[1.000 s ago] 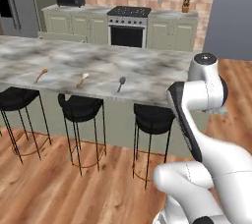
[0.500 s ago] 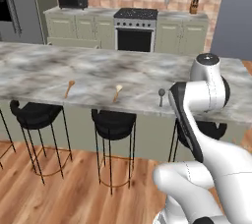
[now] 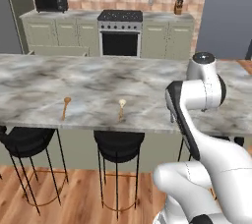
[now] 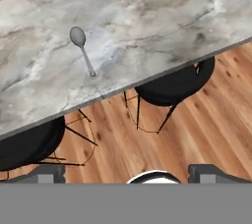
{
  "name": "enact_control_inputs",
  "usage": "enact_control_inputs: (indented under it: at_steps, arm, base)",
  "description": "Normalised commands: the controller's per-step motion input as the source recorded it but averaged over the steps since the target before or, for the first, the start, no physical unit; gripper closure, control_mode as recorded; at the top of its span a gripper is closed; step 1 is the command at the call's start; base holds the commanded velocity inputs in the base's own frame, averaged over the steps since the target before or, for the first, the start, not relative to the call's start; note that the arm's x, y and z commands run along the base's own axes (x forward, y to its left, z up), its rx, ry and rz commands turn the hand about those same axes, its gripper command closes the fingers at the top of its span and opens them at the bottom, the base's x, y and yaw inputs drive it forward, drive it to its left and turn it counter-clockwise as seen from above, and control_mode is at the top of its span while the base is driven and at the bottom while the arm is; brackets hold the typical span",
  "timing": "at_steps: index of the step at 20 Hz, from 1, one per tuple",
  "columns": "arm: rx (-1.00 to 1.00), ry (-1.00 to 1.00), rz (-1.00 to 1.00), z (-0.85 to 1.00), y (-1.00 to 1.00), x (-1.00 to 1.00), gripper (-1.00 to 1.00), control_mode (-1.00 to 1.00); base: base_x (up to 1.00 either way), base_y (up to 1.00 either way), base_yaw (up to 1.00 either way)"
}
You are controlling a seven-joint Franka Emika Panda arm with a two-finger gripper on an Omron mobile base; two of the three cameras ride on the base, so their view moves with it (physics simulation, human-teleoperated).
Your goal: Pick up the metallic utensils from the counter and place them in the open drawer. Make sure not to pick up any wooden utensils.
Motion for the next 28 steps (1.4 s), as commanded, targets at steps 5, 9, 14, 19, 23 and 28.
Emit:
enact_control_inputs:
  at_steps: [5,9,14,19,23,28]
  arm:
    - [0.00,0.00,0.00,0.00,0.00,0.00,-1.00,1.00]
    - [0.00,0.00,0.00,0.00,0.00,0.00,-1.00,1.00]
    - [0.00,0.00,0.00,0.00,0.00,0.00,-1.00,1.00]
    - [0.00,0.00,0.00,0.00,0.00,0.00,-1.00,1.00]
    - [0.00,0.00,0.00,0.00,0.00,0.00,-1.00,1.00]
    - [0.00,0.00,0.00,0.00,0.00,0.00,-1.00,1.00]
  base:
    - [0.02,0.15,-0.45]
    - [0.11,0.33,-0.32]
    - [0.41,0.36,-0.12]
    - [0.62,0.00,0.03]
    - [0.50,0.00,0.01]
    - [0.53,0.06,0.00]
